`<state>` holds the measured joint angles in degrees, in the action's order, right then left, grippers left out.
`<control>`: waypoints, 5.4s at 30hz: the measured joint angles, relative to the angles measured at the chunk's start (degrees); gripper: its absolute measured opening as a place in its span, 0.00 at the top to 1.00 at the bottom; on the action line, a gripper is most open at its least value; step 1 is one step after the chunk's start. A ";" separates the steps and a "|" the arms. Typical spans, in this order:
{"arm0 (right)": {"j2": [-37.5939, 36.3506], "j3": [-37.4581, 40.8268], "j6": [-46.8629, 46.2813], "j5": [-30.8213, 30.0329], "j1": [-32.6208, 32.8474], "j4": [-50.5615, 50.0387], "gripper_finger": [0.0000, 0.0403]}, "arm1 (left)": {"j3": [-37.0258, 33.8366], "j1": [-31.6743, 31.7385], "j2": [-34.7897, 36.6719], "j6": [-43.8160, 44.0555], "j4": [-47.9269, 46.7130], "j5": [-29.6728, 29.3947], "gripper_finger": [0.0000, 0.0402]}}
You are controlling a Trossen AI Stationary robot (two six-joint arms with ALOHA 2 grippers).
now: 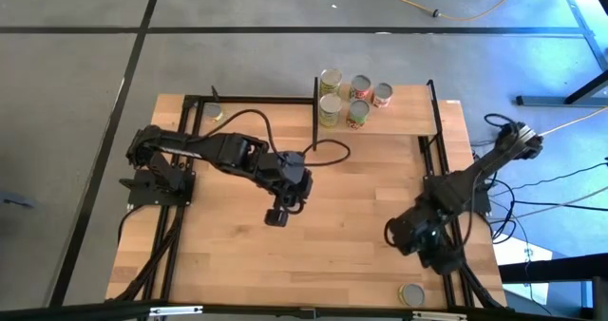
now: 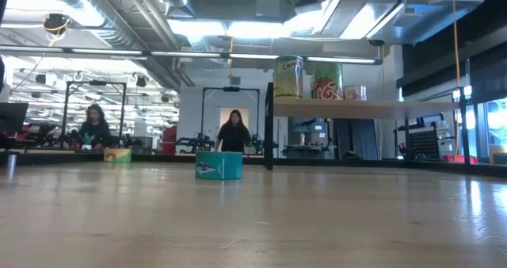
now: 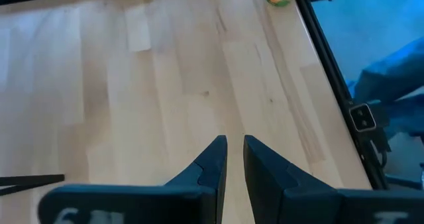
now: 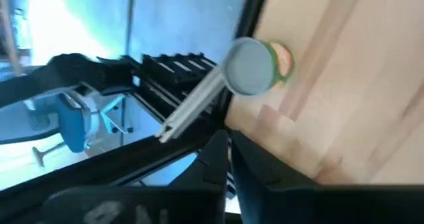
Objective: Pick and place cans onto a shelf
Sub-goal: Put the dark green can on the shelf
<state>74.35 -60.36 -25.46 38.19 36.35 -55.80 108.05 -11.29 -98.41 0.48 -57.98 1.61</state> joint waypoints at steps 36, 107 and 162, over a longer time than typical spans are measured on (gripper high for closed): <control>22.67 0.00 0.65 -13.00 12.13 13.31 0.83 | 0.00 -5.78 0.02 -0.60 -0.52 -0.94 0.89; 0.74 -40.52 -9.74 -53.35 -26.48 -34.26 0.98 | -0.02 -5.55 0.07 -6.63 -6.08 1.00 0.89; 24.76 -40.50 42.26 -33.83 -83.22 -33.93 0.86 | -0.02 5.44 0.07 -3.83 -8.46 1.05 0.89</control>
<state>99.11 -100.86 16.80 4.37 -46.87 -89.73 108.03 -5.85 -98.35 -3.36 -66.44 2.66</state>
